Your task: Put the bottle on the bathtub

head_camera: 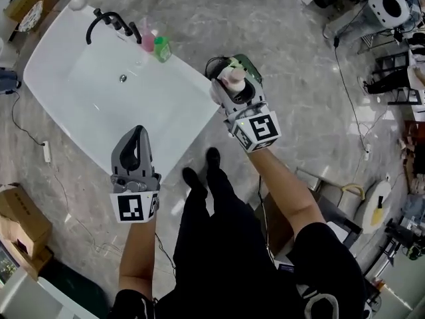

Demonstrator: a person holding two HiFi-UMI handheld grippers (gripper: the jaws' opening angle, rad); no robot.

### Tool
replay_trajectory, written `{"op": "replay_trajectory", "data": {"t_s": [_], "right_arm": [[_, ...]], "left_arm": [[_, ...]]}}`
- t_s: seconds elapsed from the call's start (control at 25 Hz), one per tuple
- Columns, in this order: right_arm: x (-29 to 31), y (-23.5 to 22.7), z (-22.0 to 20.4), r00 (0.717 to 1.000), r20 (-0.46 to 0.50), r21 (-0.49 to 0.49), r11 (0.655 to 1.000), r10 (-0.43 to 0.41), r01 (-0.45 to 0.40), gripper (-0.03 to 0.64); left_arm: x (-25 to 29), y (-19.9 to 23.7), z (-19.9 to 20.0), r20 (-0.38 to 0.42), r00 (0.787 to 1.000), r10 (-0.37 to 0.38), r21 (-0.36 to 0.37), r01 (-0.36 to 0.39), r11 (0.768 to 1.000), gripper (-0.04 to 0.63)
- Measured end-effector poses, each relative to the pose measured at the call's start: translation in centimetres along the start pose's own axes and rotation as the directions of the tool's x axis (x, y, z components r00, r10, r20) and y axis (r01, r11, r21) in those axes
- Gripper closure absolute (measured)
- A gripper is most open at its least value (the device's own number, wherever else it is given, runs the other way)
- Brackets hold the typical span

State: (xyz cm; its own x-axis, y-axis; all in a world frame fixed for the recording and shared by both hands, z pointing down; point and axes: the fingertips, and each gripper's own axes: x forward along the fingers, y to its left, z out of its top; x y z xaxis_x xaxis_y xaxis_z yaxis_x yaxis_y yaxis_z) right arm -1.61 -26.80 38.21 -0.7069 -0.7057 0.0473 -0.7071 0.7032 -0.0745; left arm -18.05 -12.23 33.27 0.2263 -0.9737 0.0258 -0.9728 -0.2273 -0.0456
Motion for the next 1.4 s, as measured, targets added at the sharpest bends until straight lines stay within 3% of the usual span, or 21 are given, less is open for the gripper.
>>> {"op": "replay_trajectory", "data": {"t_s": [0.16, 0.36, 0.56, 0.72, 1.08, 1.4], "right_arm": [[5.4, -2.7, -7.5, 0.999, -0.03, 0.031, 0.999, 0.03, -0.029, 0.396], [11.6, -4.9, -16.2, 0.997, -0.051, 0.033, 0.997, 0.064, -0.063, 0.396], [15.7, -6.3, -24.1, 0.993, -0.071, 0.004, 0.996, 0.094, -0.094, 0.396], [17.5, -7.2, -29.1, 0.991, -0.088, 0.0, 0.995, 0.104, -0.104, 0.396], [19.9, -7.6, -34.5, 0.994, -0.062, -0.017, 0.995, 0.094, -0.095, 0.396], [19.8, -7.2, -35.0, 0.997, -0.029, -0.06, 0.996, 0.068, -0.069, 0.393]], "left_arm": [[3.4, 0.1, -5.0, -0.006, 1.0, -0.027, -0.036, 0.027, 0.999, 0.588], [8.5, -0.3, -13.1, -0.01, 0.995, -0.098, -0.004, 0.098, 0.995, 0.588], [11.4, -1.3, -22.5, -0.055, 0.989, -0.138, -0.097, 0.132, 0.987, 0.588], [12.7, -2.4, -26.6, -0.058, 0.988, -0.143, -0.137, 0.134, 0.981, 0.588], [14.8, -0.6, -30.8, -0.05, 0.994, -0.099, -0.182, 0.088, 0.979, 0.588], [15.3, -0.2, -32.2, -0.059, 0.994, -0.093, -0.187, 0.08, 0.979, 0.588]]}}
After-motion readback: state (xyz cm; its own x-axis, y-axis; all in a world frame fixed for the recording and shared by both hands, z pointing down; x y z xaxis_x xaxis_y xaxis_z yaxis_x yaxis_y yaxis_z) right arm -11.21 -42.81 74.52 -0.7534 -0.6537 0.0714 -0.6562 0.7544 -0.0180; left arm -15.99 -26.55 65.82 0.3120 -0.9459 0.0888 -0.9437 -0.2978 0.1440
